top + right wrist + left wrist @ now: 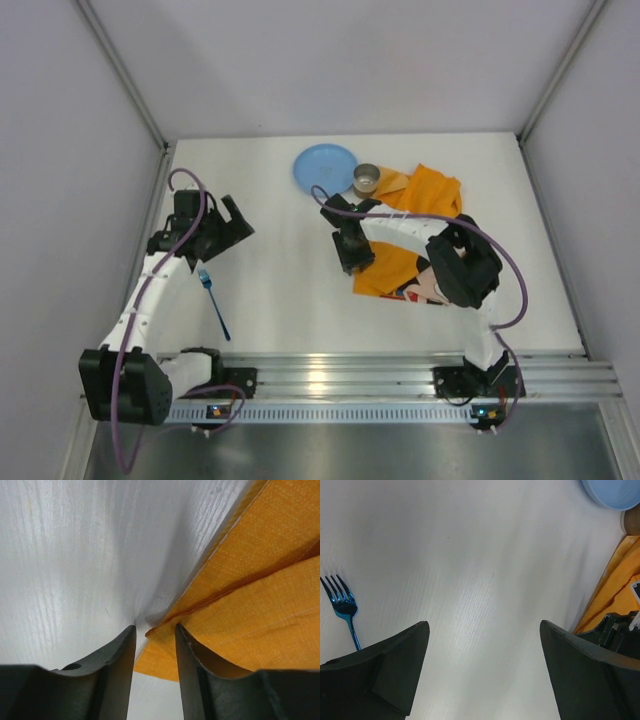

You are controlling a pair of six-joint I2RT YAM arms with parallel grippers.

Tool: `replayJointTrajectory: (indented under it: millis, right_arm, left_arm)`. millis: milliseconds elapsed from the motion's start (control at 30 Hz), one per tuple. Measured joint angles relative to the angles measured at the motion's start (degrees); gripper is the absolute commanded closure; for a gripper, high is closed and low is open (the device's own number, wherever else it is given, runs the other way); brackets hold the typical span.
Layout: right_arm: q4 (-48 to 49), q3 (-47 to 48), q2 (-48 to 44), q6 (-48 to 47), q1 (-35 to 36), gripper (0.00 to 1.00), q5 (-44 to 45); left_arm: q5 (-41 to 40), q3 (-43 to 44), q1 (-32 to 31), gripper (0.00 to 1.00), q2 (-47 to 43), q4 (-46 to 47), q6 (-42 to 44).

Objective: Set the dinner table for one person

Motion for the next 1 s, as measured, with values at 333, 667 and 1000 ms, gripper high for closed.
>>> replayJointTrajectory:
  millis: [333, 667, 1000]
  right_arm:
    - [-0.2, -0.2, 0.0, 1.5, 0.4, 0.85, 1.9]
    - [-1.7, -0.1, -1.0, 2.3, 0.4, 0.98, 3.1]
    - [-4.3, 0.0, -5.4, 2.3, 0.5, 0.85, 3.8]
  left_arm:
    - [0.5, -0.1, 0.0, 0.03, -0.2, -0.6, 1.3]
    - [0.2, -0.3, 0.0, 0.01, 0.1, -0.6, 1.4]
    - [-1.7, -0.3, -2.0, 0.01, 1.1, -0.5, 1.1]
